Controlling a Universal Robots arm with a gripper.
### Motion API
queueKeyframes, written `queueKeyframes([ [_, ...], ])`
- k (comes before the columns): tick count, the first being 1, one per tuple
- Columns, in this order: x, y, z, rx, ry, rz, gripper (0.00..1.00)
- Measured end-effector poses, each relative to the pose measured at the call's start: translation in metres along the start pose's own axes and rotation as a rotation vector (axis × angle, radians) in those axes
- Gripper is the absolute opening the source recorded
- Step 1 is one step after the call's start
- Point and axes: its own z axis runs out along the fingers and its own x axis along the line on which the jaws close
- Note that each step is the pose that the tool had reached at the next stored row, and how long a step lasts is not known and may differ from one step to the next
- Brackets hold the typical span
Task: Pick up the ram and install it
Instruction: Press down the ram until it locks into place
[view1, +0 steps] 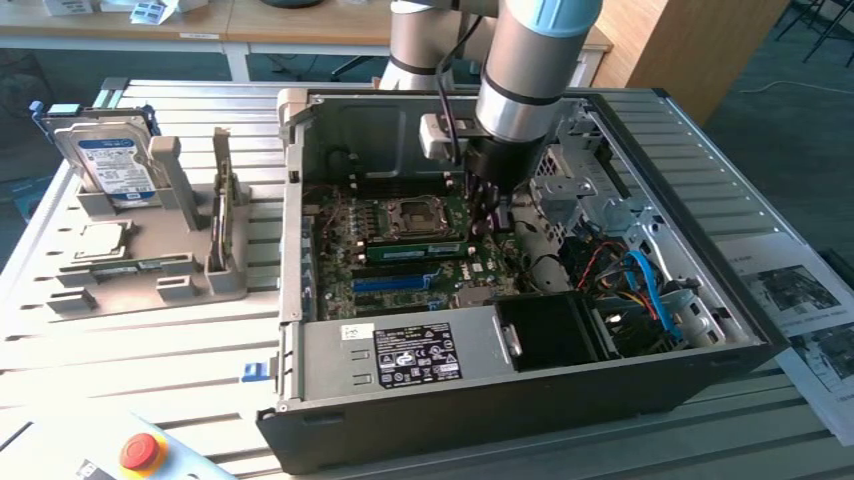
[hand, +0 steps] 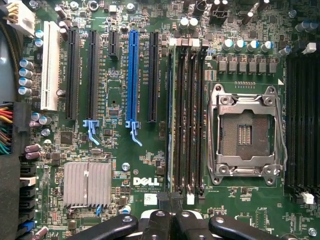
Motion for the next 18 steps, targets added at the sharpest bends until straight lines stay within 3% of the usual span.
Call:
queueKeyframes([
  [18, -0.0019, 0.0, 0.0029, 0.0, 0.0001, 0.0, 0.11],
])
